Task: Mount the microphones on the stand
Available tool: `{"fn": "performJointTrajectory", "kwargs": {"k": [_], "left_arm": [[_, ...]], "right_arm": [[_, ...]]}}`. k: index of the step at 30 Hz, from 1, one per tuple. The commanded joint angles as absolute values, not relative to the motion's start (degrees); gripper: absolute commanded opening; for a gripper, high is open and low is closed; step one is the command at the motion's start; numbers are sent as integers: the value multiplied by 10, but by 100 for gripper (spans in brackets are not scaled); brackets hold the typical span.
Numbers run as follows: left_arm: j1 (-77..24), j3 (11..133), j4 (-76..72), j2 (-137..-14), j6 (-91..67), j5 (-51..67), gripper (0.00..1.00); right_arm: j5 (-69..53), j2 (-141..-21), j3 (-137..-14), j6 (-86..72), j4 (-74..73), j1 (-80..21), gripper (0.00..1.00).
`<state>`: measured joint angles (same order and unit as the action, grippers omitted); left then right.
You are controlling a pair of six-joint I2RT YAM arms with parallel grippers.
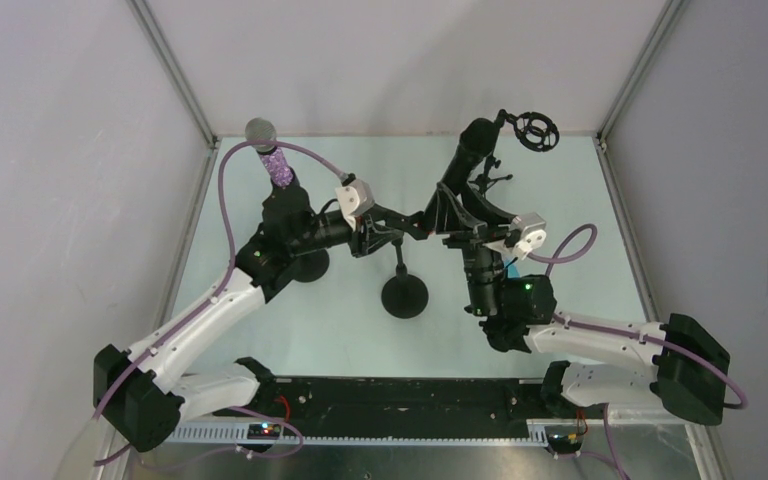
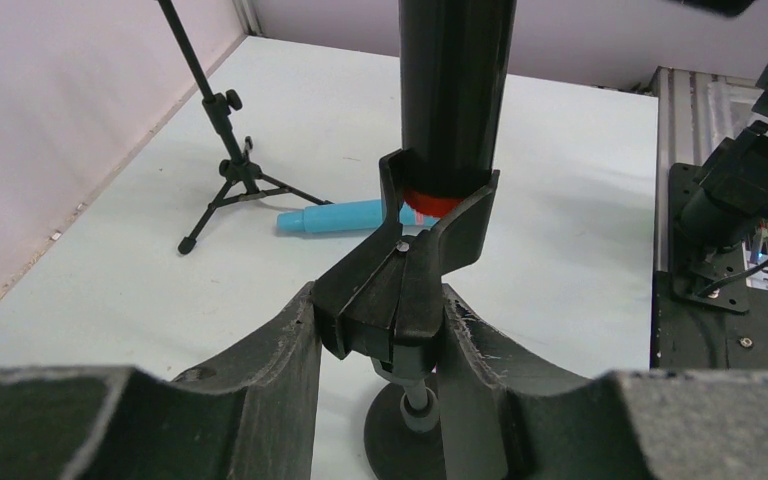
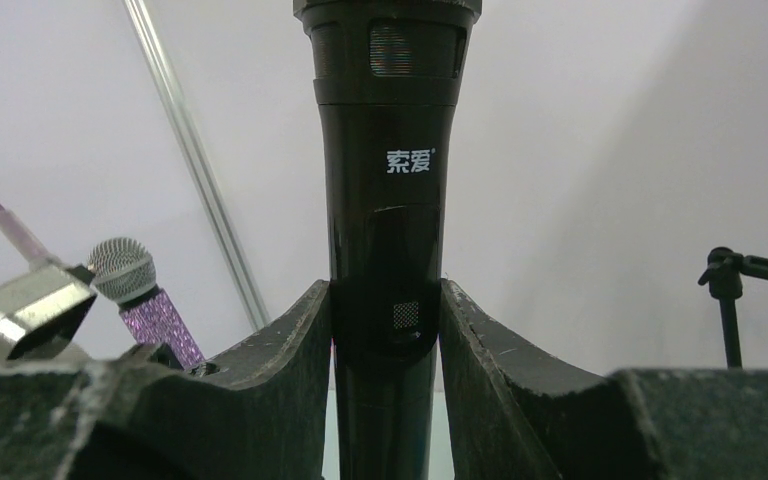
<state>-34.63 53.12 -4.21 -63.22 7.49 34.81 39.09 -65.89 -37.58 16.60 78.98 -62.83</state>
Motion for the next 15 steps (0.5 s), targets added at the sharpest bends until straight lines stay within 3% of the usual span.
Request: {"fn": "performJointTrajectory", "kwargs": {"k": [1, 15], "left_arm": [[-346, 531, -47, -632, 81, 322, 0], [-347, 533, -47, -632, 82, 323, 0]], "right_arm": [[403, -654, -357, 164, 774, -643, 0], [420, -674, -348, 140, 778, -676, 0]]}}
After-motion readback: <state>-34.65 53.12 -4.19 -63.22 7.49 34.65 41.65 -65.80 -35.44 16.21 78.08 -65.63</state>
